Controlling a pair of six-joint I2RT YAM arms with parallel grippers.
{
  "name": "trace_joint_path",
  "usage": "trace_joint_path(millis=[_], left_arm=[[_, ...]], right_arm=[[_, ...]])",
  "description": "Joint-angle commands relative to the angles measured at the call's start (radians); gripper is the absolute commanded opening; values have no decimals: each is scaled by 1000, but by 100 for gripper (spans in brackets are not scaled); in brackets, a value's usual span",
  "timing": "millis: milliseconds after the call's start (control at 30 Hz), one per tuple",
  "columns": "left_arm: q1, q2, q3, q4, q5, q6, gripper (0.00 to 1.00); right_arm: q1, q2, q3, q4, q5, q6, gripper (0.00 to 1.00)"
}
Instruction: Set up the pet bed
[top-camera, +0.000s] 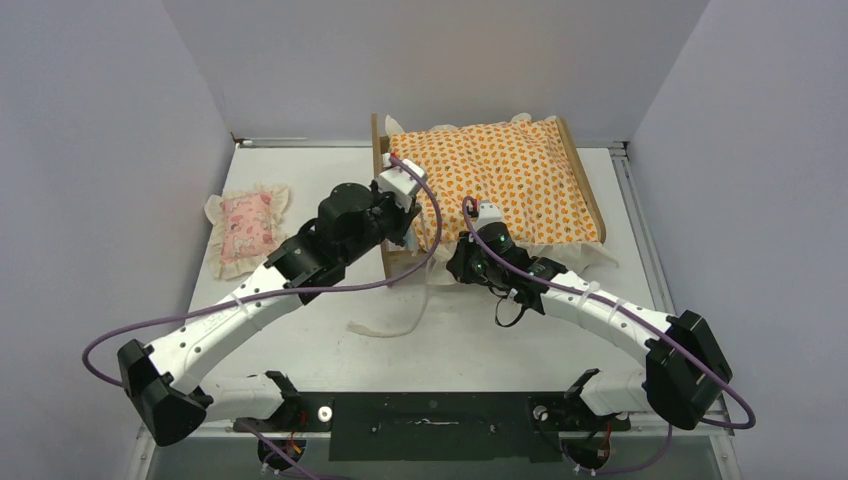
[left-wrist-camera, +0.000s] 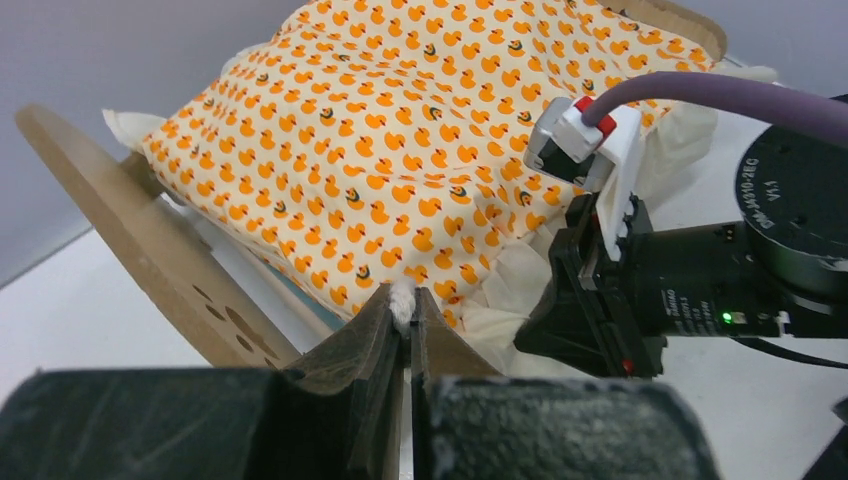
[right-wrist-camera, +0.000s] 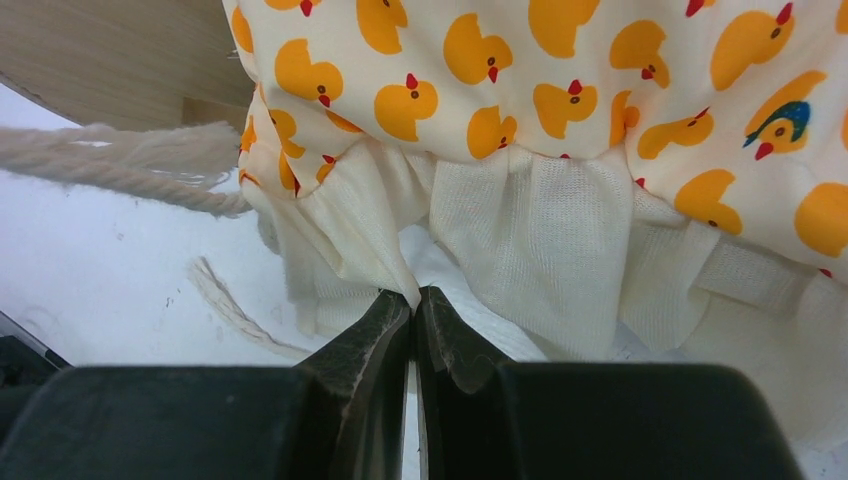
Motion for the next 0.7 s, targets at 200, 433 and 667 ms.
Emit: trace_joint_path(millis=[200, 433, 667], left_arm=[[-2, 143, 154, 86, -137, 312, 0], [9, 124, 85, 130, -149, 318, 0], [13, 123, -25, 156, -204, 230, 0]], right_arm=[[0, -2, 1, 51, -17, 4, 8], [1, -11, -15, 50, -17, 4, 8], [0, -6, -15, 50, -21, 4, 9]])
